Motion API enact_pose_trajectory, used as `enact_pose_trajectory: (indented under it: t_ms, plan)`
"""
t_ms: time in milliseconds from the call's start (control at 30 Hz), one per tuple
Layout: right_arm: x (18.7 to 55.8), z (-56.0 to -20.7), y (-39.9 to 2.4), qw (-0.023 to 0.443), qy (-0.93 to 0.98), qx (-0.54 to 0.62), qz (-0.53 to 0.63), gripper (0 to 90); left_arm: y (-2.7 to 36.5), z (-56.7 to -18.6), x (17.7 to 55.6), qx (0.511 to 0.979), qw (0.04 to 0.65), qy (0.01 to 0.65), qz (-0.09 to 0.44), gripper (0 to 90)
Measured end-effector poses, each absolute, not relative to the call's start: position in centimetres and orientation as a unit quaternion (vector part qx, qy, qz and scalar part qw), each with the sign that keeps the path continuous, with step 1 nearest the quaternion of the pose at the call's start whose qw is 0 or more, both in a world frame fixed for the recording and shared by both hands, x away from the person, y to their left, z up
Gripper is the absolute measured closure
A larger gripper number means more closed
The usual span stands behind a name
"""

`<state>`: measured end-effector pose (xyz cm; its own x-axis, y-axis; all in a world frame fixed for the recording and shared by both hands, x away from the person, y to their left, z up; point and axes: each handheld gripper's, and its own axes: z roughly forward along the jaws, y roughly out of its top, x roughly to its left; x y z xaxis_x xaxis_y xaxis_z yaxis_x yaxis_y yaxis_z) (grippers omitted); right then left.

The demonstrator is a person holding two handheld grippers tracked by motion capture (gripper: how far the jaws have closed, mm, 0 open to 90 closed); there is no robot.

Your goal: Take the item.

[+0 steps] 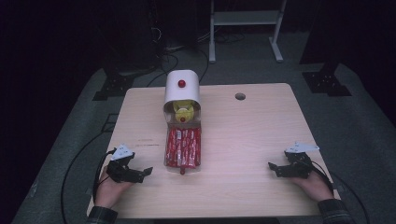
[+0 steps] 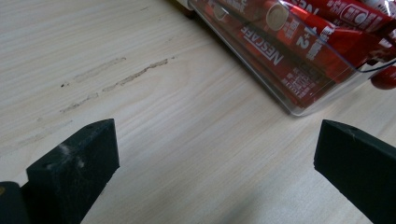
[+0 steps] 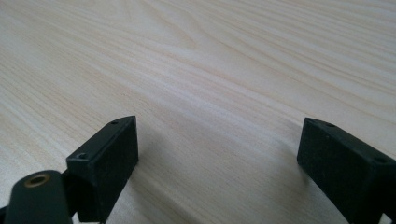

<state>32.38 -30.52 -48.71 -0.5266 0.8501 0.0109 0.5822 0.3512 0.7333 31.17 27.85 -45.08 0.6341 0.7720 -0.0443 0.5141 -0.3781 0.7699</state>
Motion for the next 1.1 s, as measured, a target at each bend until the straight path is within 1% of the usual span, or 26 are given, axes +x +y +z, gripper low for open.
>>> enact_pose_trajectory:
  t_ms: [267, 1100]
  plan:
    - [32.4, -48.7, -30.5, 0.19, 0.8, 0.448, 0.352, 11.4, 27.5, -44.5, 31.4, 0.819, 0.391, 0.389, 0.16, 0.0]
    - [32.4, -48.7, -30.5, 0.19, 0.8, 0.448, 0.351, 11.4, 26.0, -42.2, 32.3, 0.809, 0.414, 0.388, 0.156, 0.0]
